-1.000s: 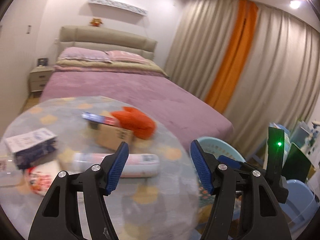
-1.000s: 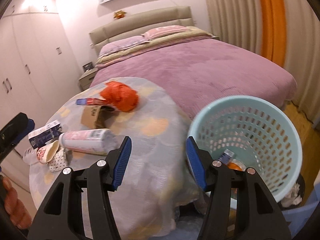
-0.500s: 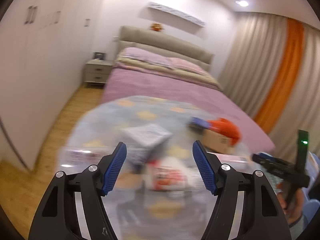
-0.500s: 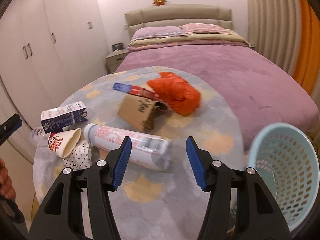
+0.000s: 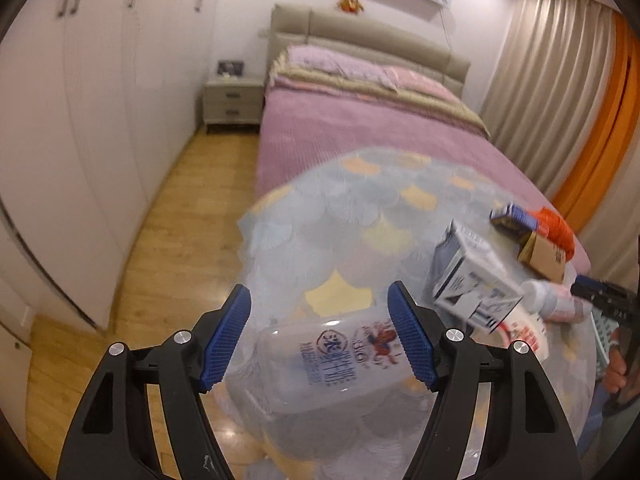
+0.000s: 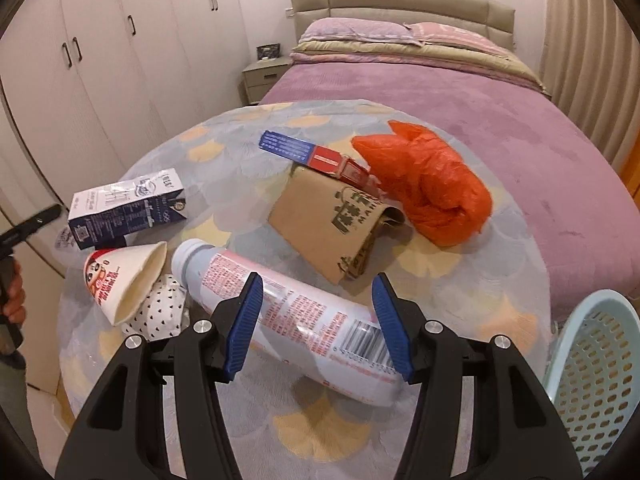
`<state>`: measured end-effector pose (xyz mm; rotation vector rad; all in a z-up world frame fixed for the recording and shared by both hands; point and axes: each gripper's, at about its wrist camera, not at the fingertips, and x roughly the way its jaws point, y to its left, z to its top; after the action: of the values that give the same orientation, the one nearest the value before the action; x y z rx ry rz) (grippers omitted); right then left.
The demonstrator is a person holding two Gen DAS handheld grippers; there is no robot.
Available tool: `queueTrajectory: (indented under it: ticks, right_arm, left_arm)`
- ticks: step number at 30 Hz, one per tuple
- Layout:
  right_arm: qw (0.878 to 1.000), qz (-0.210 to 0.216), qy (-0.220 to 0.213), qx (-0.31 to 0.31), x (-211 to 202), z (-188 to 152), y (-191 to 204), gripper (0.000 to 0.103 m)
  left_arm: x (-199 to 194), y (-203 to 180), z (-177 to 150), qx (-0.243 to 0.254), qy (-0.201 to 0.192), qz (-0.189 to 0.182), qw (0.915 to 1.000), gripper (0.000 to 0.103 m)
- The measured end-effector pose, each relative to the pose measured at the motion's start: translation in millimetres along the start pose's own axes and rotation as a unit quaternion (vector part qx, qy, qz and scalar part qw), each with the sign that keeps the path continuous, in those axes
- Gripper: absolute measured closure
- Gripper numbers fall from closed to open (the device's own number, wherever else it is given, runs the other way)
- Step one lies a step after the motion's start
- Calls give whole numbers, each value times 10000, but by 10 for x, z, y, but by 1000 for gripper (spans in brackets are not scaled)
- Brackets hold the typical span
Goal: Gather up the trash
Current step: 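Move both tools back to the table toward the clear bottle and spray can, then grasp the clear milk bottle with the left tool while the right tool grasps the pink spray can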
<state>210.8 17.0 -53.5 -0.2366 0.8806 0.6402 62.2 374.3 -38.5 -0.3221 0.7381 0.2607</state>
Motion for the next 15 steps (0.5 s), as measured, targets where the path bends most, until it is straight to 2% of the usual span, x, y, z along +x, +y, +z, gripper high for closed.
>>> queueTrajectory:
  ticks: [3,8,12,15]
  right_arm:
    - [9999,89,75,19,37,39,-22,50]
    - [9995,215,205,118,64,94,-110,49]
    - [9989,373,199,218,63,134,-163,40]
    - [9986,415,287,163,88,133,-168,39]
  left_arm:
    - [107,2,-68,158,307,-134,9993,34]
    - [58,-93,-200,345,506,-377,9974,32]
    - [-42,-264,-343,658,679,-615,9936,32]
    - [-132,-425,-478,951,788,-817,9890,32]
